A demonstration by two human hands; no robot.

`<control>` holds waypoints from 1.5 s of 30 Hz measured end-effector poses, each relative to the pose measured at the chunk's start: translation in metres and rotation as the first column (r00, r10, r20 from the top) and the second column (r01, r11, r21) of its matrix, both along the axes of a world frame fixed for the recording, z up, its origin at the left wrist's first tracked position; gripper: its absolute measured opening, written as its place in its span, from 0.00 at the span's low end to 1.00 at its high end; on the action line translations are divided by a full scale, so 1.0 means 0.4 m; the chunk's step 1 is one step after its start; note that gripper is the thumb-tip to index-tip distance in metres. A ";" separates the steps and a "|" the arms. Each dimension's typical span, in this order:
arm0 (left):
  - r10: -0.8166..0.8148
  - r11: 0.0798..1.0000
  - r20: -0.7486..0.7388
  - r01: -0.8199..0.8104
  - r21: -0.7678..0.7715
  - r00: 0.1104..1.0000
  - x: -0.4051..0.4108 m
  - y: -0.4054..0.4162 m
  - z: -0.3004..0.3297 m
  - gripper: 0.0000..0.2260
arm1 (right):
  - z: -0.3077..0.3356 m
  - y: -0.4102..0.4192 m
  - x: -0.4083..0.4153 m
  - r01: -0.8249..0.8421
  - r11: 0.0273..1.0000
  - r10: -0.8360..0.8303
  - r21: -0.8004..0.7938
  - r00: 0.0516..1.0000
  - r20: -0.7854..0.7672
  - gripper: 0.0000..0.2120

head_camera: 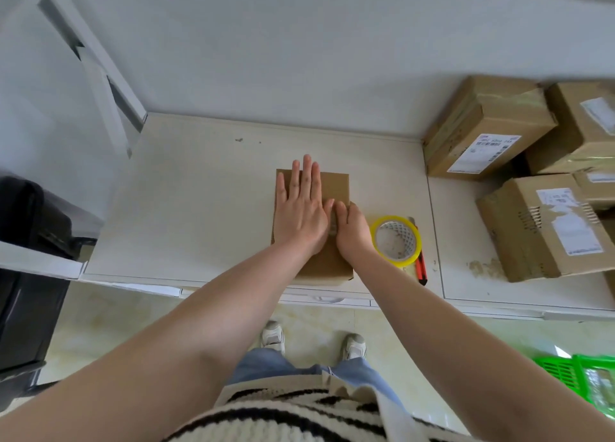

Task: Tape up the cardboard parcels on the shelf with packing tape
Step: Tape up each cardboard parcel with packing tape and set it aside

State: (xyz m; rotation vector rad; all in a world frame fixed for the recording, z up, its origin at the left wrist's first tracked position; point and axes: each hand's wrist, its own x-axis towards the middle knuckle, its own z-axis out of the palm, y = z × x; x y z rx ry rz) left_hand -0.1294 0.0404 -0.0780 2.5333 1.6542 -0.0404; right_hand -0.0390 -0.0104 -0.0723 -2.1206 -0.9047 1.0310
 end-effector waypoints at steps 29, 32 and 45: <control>0.528 0.712 0.680 0.170 -0.681 0.510 -0.105 0.035 0.062 0.30 | 0.084 -0.054 0.008 -0.048 0.990 0.059 0.134 0.995 -0.085 0.38; 0.135 0.964 0.417 -0.022 -0.265 0.899 -0.042 0.017 0.076 0.30 | 0.073 -0.072 -0.015 0.033 0.994 -0.003 0.108 0.963 -0.268 0.27; -0.055 0.998 0.022 0.055 -0.008 0.998 -0.002 0.007 0.084 0.31 | 0.100 -0.071 -0.029 0.093 0.987 -0.048 0.132 0.949 -0.311 0.23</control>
